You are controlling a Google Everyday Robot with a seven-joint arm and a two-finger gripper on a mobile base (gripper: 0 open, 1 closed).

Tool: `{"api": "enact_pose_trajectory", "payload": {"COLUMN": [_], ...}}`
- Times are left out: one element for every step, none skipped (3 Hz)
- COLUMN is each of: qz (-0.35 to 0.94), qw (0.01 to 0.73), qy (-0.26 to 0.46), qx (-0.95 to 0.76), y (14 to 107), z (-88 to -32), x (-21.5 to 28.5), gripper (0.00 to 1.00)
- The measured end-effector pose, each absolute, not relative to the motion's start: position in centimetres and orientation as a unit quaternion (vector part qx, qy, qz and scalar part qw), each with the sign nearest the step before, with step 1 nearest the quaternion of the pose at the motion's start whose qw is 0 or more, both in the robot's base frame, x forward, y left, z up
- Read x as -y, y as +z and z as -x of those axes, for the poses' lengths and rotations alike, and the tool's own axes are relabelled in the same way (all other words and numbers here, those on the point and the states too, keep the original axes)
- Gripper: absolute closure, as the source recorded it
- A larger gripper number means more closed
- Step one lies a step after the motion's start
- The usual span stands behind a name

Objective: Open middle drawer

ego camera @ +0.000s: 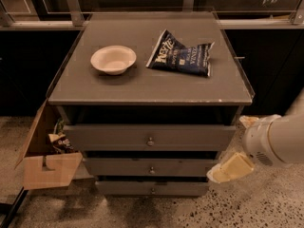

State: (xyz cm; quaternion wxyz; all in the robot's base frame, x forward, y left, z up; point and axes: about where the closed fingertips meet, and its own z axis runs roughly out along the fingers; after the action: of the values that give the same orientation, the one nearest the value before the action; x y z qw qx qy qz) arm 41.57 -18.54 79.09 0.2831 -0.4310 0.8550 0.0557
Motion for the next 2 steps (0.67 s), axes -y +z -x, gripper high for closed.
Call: {"api": "enact_pose_trajectory", "payload": {"qz": [0.418, 0.424], "qw": [0.290, 0.272], "qy": [0.071, 0.100], "qx": [-0.858, -0.858], "y": [75.6, 72.1], "z": [-41.2, -41.4], "x": [17.9, 16.7], "gripper": [0.00, 0.00]}}
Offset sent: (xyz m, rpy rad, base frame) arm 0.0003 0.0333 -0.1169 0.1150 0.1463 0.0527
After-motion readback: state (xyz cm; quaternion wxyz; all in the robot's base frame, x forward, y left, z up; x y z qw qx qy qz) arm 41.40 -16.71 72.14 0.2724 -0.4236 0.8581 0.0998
